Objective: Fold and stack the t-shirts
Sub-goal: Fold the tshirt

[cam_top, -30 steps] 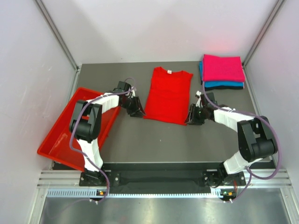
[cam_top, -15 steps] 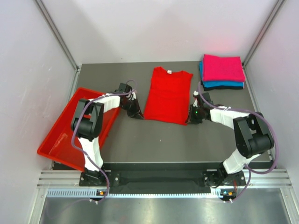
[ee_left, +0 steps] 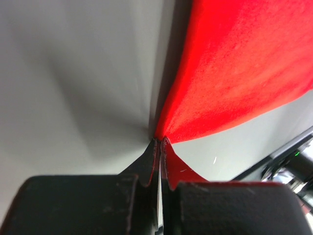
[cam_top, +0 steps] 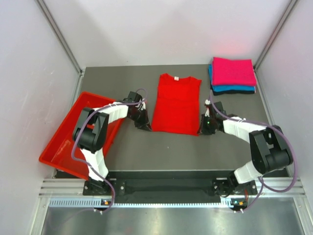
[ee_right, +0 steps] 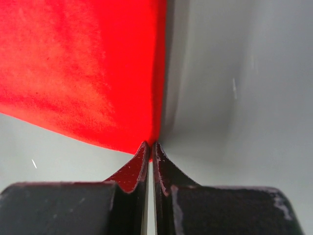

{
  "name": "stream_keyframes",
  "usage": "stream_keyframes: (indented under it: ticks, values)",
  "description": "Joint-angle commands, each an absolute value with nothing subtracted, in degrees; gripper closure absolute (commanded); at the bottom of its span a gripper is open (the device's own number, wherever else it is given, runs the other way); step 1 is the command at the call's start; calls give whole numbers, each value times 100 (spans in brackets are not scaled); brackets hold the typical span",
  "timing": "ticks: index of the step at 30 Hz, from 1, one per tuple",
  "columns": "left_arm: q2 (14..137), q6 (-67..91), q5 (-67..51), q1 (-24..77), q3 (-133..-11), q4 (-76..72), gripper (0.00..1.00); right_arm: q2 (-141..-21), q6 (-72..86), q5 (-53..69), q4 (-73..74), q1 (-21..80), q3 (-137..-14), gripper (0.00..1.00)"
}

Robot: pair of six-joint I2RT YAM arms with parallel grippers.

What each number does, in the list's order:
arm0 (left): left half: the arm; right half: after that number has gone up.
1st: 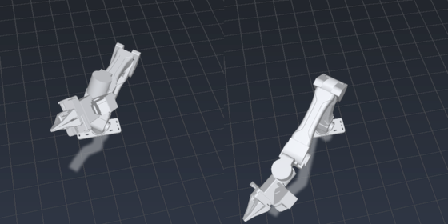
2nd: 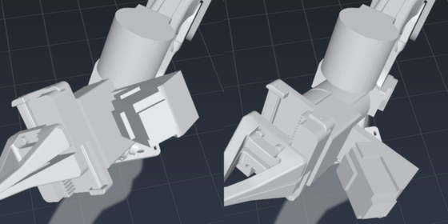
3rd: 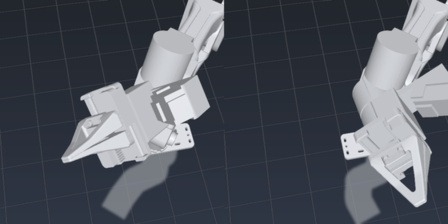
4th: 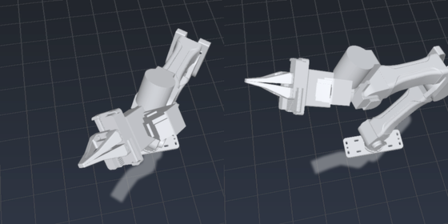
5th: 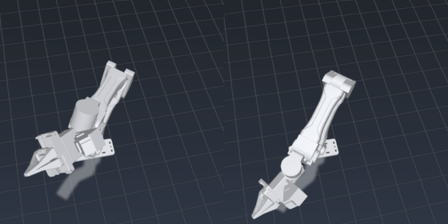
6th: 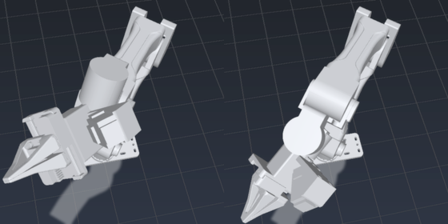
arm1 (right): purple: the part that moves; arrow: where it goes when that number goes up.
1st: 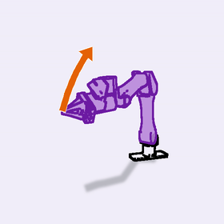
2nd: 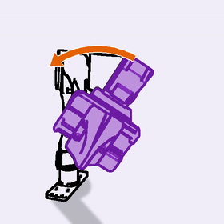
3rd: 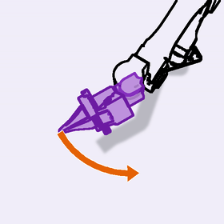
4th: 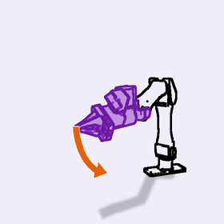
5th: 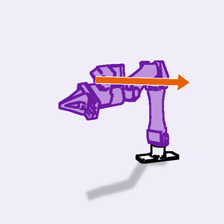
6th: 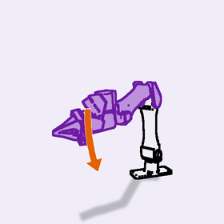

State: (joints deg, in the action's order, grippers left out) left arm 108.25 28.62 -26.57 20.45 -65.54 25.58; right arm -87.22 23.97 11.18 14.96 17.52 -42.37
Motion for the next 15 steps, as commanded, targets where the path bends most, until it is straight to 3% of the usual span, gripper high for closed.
stream_keyframes:
  ticks: [1,9,10,12,14,15]
  values:
    - [10223,2795,-2373,2320,-6022,2936,100,-8272,2425,817,2276,1810,-3658,100]
    - [9247,3304,-2435,2812,-4624,2514,100,-6936,2856,1141,2768,1977,-2919,100]
    - [9037,3357,-2443,2856,-4562,2488,88,-6839,2935,1143,2856,2065,-2840,100]
    - [8808,3489,-2584,2892,-4377,2426,79,-6549,3049,959,3066,2319,-2848,91]
    - [8509,3516,-2549,2892,-4290,2382,65,-6321,3216,879,3172,2425,-2891,79]
    - [8438,3507,-2558,2892,-4280,2373,63,-6250,3278,783,3199,2443,-2909,70]
